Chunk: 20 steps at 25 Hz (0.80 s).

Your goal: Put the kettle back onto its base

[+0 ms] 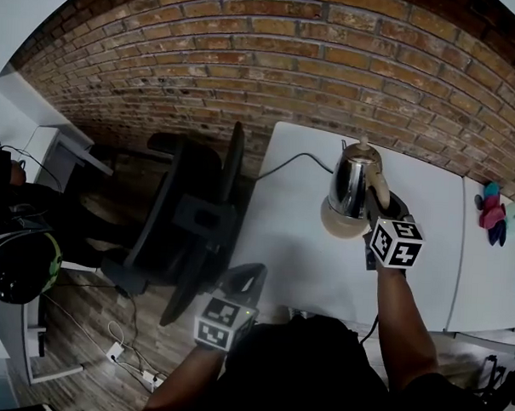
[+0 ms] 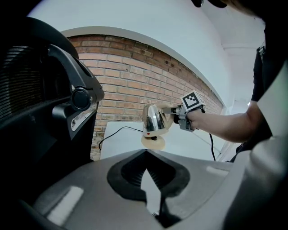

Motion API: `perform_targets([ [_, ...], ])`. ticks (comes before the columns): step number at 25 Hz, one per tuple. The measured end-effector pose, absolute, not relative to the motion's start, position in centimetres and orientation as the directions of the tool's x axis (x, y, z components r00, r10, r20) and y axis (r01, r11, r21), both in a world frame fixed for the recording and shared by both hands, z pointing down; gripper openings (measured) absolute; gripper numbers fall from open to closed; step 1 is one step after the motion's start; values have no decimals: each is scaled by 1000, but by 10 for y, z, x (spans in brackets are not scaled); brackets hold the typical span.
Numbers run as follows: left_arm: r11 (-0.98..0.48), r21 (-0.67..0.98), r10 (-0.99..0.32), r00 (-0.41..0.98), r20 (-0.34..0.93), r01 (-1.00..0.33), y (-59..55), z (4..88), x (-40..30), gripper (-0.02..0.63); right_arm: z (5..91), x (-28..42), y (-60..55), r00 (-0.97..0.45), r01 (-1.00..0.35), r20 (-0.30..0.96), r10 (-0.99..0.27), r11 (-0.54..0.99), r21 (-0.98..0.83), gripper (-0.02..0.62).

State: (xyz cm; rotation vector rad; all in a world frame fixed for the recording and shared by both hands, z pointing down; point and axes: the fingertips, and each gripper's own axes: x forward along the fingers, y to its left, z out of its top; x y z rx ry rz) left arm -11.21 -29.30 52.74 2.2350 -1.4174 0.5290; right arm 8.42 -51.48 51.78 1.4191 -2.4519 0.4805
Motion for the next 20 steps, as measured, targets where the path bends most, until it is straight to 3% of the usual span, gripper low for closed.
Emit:
perform_targets([
  [7,-396,158,-739,416,529,-905,-289,525,-112,0,530,86,-492,-484,-859,494,-722,500,-110,113],
  [20,-444,149,-724,452,521,-883,-278,518,-104,0,563,92,-446,-472,-850,580,-665,518,-97,121],
])
